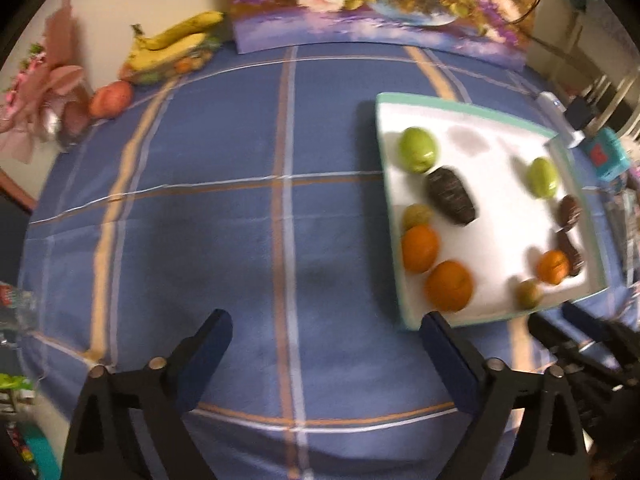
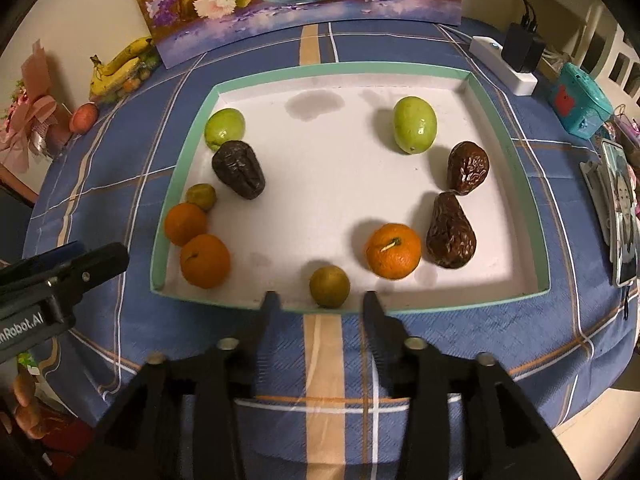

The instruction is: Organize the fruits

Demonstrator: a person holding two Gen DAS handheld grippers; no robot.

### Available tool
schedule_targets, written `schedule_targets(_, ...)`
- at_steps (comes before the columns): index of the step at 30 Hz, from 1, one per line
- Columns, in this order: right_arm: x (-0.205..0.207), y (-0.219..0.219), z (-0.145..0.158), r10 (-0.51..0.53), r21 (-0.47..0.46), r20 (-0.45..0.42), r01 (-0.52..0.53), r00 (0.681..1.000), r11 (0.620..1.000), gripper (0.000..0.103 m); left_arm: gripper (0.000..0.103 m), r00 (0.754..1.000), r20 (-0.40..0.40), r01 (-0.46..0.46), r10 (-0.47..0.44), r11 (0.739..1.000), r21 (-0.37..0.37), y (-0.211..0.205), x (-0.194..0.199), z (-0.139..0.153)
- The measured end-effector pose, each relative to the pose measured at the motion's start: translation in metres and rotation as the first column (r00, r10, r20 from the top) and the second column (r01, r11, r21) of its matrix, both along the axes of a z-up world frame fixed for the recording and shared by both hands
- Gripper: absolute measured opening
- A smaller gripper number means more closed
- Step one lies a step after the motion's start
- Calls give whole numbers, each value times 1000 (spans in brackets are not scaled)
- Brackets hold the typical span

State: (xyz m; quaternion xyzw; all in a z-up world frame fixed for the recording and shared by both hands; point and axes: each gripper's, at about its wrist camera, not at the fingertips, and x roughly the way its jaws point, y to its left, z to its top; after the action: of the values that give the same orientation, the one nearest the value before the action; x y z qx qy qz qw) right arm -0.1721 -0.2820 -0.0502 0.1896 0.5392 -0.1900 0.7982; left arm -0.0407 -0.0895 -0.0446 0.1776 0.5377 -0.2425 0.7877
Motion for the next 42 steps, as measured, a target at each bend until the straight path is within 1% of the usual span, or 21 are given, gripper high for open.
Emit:
schedule_targets(2, -2, 6, -1, 7, -5, 0, -7, 1000, 1000, 53, 103, 1000, 19, -12, 12, 1000, 17, 8, -1, -2)
schedule_targets(4, -4, 11, -1, 10, -10, 4, -10, 1000, 1000, 63, 103, 999, 42, -23, 22, 999, 32, 16, -2, -2)
schedule_targets(6, -3, 16, -1, 14, -15, 13, -13, 1000, 1000, 68, 103, 998, 47, -35, 33, 999, 33, 21, 0, -2)
schedule_targets(9, -2, 22, 1, 22, -31, 24, -21, 999, 999, 71, 103, 998, 44, -39, 39, 999, 15, 28, 4, 1)
schedule_targets(12, -2, 25, 6, 21, -55, 35, -19, 999, 998, 89, 103, 999, 31, -38, 37, 999, 18, 32, 7, -2)
schedule_targets(16, 0, 25, 8, 18, -62, 43, -16, 999, 998, 89, 103, 1000, 3, -27, 27, 999, 23, 31, 10, -6)
schedule_targets(23, 1, 26, 9, 20, -70, 46, -17, 999, 997, 90, 103, 1000, -1, -16, 16, 999, 28, 32, 9, -6)
schedule_targets(31, 1, 27, 9, 22, -72, 46, -18, 999, 997, 90, 103, 1000, 16, -16, 16, 999, 41, 29, 6, -5)
schedule_targets(42, 2, 27, 8, 23, -73, 44, -20, 999, 997, 90, 103, 998, 50, -37, 32, 995, 96, 28, 6, -4)
